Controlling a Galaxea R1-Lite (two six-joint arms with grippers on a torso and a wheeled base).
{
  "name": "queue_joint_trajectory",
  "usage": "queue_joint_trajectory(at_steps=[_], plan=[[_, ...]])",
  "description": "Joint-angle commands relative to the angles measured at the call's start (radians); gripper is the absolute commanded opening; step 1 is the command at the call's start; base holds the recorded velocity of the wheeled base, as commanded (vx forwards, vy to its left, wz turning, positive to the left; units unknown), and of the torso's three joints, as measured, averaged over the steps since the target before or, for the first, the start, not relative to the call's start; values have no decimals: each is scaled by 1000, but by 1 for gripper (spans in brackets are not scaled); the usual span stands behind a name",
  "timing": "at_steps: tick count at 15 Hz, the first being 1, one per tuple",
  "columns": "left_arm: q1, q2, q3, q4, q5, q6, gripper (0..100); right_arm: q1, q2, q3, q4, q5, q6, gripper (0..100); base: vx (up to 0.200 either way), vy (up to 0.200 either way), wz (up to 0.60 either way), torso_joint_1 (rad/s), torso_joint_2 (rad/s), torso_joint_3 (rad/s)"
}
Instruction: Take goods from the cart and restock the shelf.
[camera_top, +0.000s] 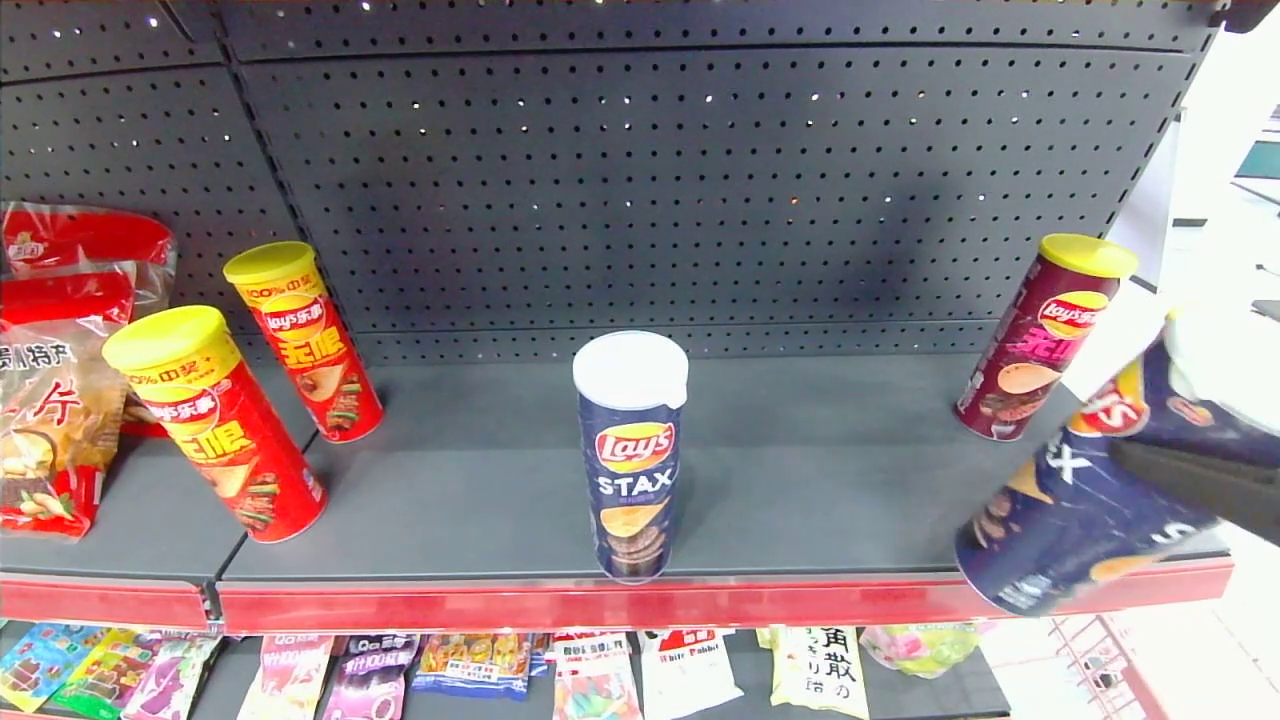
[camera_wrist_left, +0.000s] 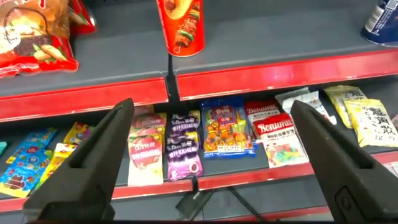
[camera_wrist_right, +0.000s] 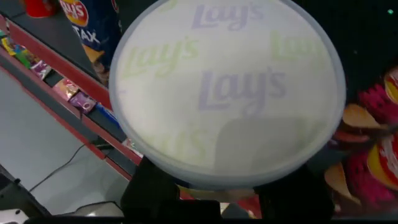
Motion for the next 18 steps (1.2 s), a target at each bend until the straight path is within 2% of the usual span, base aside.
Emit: queue_joint_trajectory(at_steps=[1,6,8,13,18], plan=[[1,5,7,-2,1,0,100,74,313,-142,-106,14,5,0,0,0,0,0,0,0],[-1,5,8,-2,1,0,100,74,602,-410,-112,39,1,0,0,0,0,0,0,0],[-1,5,10,-2,1,0,100,86,688,-480,-112,56,1,0,0,0,0,0,0,0],[-1,3,11,-2,2,0,100,138,853,-555,-209,48,1,0,0,0,0,0,0,0],[-1,3,11,-2,4,0,100,175,945,-648,-221,34,4,0,0,0,0,0,0,0]])
